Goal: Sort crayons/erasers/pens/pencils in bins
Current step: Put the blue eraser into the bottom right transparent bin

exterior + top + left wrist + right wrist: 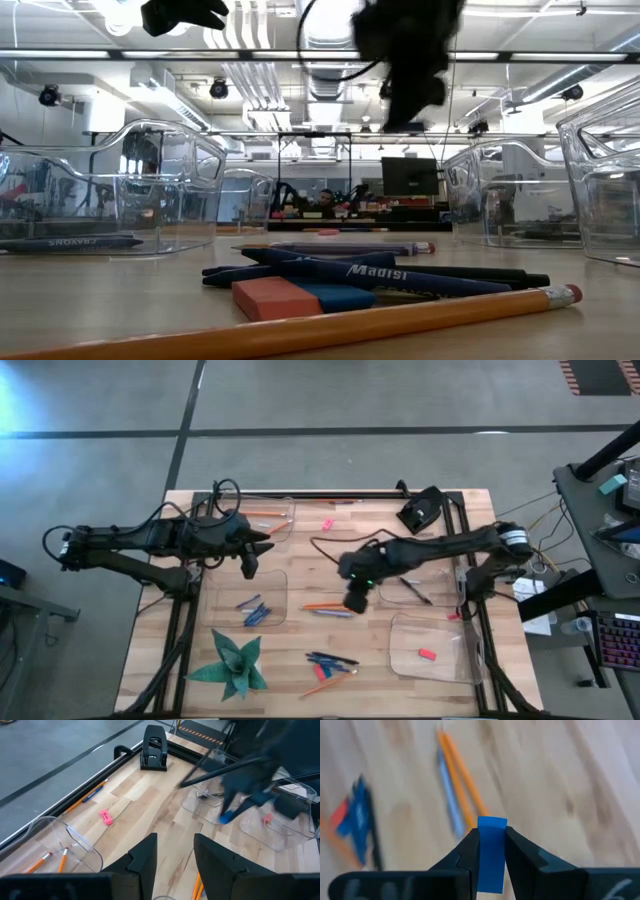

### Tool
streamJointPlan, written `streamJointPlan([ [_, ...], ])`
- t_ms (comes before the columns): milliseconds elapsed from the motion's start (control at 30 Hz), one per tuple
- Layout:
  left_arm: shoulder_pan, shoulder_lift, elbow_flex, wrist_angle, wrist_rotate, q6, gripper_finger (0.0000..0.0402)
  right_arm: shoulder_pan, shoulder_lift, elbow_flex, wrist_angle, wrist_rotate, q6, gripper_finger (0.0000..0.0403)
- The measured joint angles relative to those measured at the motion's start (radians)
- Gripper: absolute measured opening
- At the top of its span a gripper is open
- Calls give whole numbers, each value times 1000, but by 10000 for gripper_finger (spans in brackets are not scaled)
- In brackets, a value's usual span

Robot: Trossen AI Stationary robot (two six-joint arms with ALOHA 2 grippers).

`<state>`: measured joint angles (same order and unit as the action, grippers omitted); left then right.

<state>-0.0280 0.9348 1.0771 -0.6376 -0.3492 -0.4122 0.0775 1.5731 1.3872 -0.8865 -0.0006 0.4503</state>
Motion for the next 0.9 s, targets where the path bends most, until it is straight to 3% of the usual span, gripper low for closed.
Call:
streamJointPlan([
  [167,0,0,-5,-1,0,0,115,130,-94,-23,-146,0,190,72],
  [500,0,0,-6,0,0,1,115,441,-138,-111,-157,7,659,72],
  [700,0,0,-6,0,0,2,115,537,-132,-178,-157,-28,811,72],
  [900,0,0,-6,0,0,1,115,549,-137,-273,-149,-129,904,71],
])
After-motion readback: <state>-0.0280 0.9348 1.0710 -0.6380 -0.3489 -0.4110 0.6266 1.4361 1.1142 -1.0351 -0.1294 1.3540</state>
